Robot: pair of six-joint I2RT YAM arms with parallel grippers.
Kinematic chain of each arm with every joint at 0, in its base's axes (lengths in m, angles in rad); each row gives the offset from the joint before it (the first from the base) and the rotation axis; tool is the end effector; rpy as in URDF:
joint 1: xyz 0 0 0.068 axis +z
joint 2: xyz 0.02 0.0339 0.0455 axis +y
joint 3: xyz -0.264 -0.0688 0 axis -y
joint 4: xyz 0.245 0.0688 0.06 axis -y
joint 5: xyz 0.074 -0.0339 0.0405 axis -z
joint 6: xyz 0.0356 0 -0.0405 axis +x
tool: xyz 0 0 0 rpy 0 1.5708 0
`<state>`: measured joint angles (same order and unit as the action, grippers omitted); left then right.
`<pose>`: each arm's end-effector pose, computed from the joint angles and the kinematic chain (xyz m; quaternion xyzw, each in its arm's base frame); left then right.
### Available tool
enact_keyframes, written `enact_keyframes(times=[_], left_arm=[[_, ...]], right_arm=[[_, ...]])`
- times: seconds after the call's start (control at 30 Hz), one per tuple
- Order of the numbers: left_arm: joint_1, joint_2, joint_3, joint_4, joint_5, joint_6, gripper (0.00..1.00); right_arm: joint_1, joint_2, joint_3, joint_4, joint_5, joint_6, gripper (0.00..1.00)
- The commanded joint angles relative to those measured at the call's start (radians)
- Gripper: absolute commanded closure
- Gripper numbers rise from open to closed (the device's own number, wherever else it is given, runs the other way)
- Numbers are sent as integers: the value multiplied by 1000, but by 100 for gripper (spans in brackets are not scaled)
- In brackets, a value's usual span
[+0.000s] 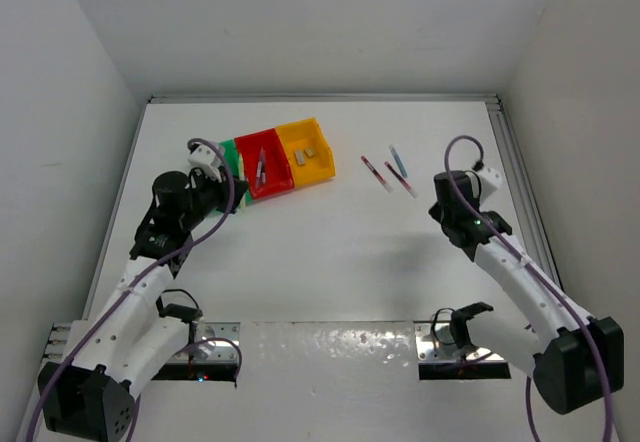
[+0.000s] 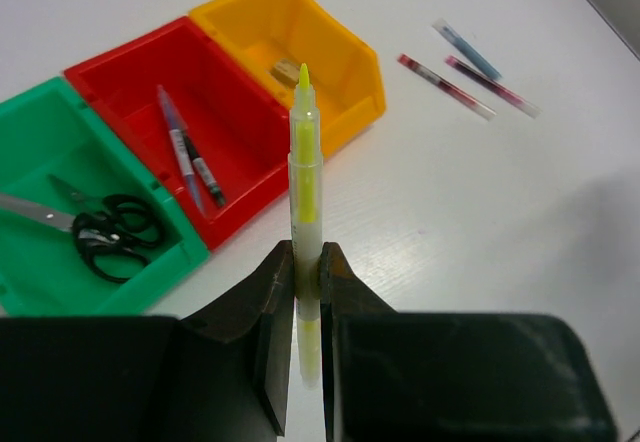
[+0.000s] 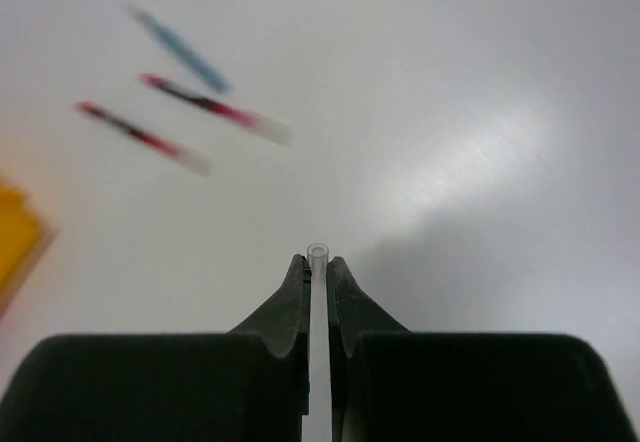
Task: Sort the stationery into containers
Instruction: Close the pen cap on the pen.
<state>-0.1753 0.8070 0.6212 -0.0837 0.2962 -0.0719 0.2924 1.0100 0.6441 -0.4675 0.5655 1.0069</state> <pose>0.1886 -0.0440 0.2891 0.1299 0.7813 -0.1904 0.5800 0.1968 0.0393 0.2284 0.4074 0.8040 0.0021 0.4330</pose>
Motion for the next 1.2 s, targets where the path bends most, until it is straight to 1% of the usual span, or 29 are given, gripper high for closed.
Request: enact_keyframes(times=[0.0,0.03,0.07,0.1,0.13,0.17,0.2,0.23,0.33,0.4,0.47,0.5,0.57,0.63,0.77,0.87,0.9,1.03,1.17], left_arm=[[-15,23,20,65,161,41,100],[-24,32,18,67,213,58,100],[-32,52,23,65,240,67,100],[-56,63,26,62,254,102,100],[-67,67,28,52,267,124,100],[-76,72,28,45,268,133,100],[-90,72,28,36,270,148,100],[-95,73,31,26,277,158,100],[-102,87,49,-49,300,153,100],[-101,106,54,-67,329,120,100],[-99,100,51,-59,395,95,100],[-99,95,46,-35,432,83,100],[-96,84,40,-13,452,28,100],[-93,84,40,2,474,17,100],[-73,83,40,22,477,0,100],[-52,80,34,61,478,-57,100],[-46,77,28,109,478,-72,100],[-32,72,15,179,477,-144,100],[-27,72,9,232,468,-175,100]], right_arm=[[106,25,113,257,-5,-407,100],[169,45,174,288,-27,-437,100],[195,99,207,323,-47,-482,100],[226,126,238,393,-90,-504,100],[285,156,308,429,-107,-520,100],[313,188,348,461,-116,-560,100],[344,255,383,533,-140,-579,100],[397,287,464,555,-153,-600,100],[499,407,605,651,-205,-685,100],[562,465,647,754,-233,-705,100],[585,492,654,853,-263,-706,100],[603,513,658,874,-271,-706,100],[616,533,678,889,-280,-705,100],[620,548,689,877,-303,-693,100],[622,544,689,848,-346,-671,100],[622,521,660,849,-361,-645,100],[622,515,648,851,-368,-637,100],[620,484,628,849,-406,-594,100],[622,466,586,886,-401,-568,100]])
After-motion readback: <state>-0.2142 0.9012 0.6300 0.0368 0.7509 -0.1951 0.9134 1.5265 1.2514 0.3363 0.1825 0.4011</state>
